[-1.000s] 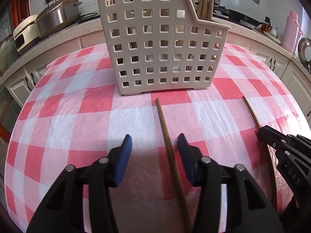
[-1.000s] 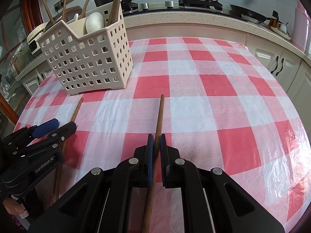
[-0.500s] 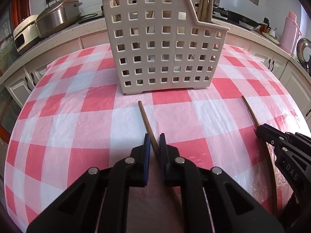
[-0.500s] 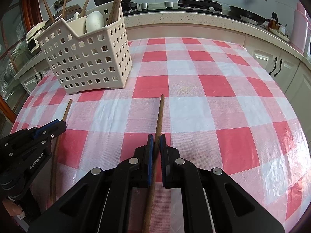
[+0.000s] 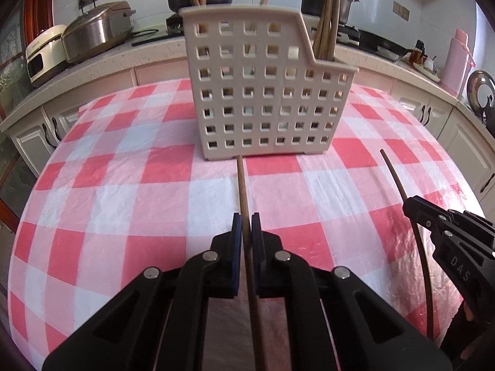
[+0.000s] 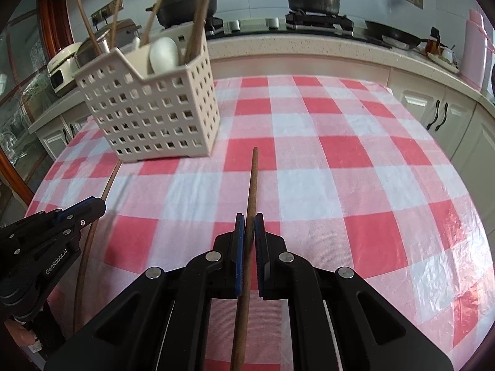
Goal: Organize utensils
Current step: 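Lift both chopsticks upright and carry them above the white caddy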
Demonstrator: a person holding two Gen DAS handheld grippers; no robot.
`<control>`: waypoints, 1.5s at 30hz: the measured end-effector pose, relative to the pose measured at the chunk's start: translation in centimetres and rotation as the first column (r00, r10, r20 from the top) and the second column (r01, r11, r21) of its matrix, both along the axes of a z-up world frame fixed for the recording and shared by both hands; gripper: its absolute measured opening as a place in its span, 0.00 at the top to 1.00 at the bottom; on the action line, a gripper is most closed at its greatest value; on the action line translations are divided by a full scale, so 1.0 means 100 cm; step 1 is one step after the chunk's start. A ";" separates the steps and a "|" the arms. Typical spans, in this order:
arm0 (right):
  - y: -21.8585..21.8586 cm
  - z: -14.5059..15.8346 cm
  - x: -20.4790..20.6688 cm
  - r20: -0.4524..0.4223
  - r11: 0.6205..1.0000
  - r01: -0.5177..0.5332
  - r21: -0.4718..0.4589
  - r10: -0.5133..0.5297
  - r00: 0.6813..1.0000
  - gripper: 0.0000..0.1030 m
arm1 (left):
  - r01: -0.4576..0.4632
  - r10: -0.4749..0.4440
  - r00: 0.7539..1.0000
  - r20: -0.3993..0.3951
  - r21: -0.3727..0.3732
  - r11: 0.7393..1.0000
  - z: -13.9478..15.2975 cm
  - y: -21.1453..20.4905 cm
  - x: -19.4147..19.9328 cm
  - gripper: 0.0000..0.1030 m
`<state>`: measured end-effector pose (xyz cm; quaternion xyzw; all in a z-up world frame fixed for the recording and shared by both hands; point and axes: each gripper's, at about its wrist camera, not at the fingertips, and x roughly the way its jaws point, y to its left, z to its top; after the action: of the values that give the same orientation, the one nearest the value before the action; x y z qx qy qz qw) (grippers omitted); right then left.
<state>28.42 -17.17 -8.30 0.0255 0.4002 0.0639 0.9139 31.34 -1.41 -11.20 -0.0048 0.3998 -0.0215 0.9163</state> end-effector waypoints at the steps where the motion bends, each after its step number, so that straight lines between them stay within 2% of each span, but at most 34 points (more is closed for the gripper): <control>1: 0.001 0.003 -0.001 0.009 1.000 -0.002 0.001 0.002 1.000 0.93 | -0.002 0.002 1.000 0.010 -0.001 1.000 0.004 0.001 -0.002 0.94; 13: 0.018 0.045 -0.026 0.118 0.999 -0.048 0.007 0.047 0.992 0.94 | -0.013 0.013 0.991 0.132 -0.006 1.000 0.050 0.013 -0.035 0.94; 23: 0.032 0.077 -0.047 0.212 0.996 -0.092 0.011 0.087 0.973 0.94 | -0.022 0.028 0.969 0.244 -0.027 0.999 0.088 0.030 -0.069 0.94; 34: 0.040 0.100 -0.064 0.272 0.993 -0.121 0.011 0.114 0.956 0.94 | -0.029 0.043 0.946 0.321 -0.049 0.998 0.115 0.047 -0.093 0.94; 45: 0.043 0.121 -0.086 0.327 0.990 -0.138 0.010 0.127 0.937 0.94 | -0.031 0.041 0.920 0.389 -0.032 0.999 0.137 0.044 -0.120 0.94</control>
<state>19.83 -12.86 3.82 0.0025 0.2436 0.1352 0.9604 19.30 2.99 2.49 -0.0192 0.2090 -0.0103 0.9777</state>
